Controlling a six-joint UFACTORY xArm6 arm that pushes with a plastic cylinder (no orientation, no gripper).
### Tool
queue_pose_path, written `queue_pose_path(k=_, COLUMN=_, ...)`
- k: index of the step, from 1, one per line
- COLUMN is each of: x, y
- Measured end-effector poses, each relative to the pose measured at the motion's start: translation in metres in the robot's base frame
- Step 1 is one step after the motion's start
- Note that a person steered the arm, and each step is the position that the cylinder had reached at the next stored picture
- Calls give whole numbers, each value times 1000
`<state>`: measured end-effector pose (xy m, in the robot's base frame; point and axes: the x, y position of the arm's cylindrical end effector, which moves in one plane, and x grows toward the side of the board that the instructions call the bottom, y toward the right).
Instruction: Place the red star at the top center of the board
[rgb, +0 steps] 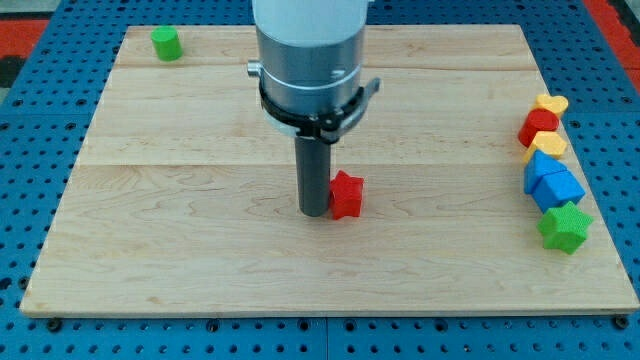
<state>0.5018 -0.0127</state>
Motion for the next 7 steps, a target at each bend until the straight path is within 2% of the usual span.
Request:
queue_pose_path(k=1, x=26, y=0)
queue_pose_path(k=2, x=31, y=5)
queue_pose_path(k=4, x=-21, y=62)
queue_pose_path(k=6, x=-85, y=64)
queue_pose_path(k=7, x=-76, y=81)
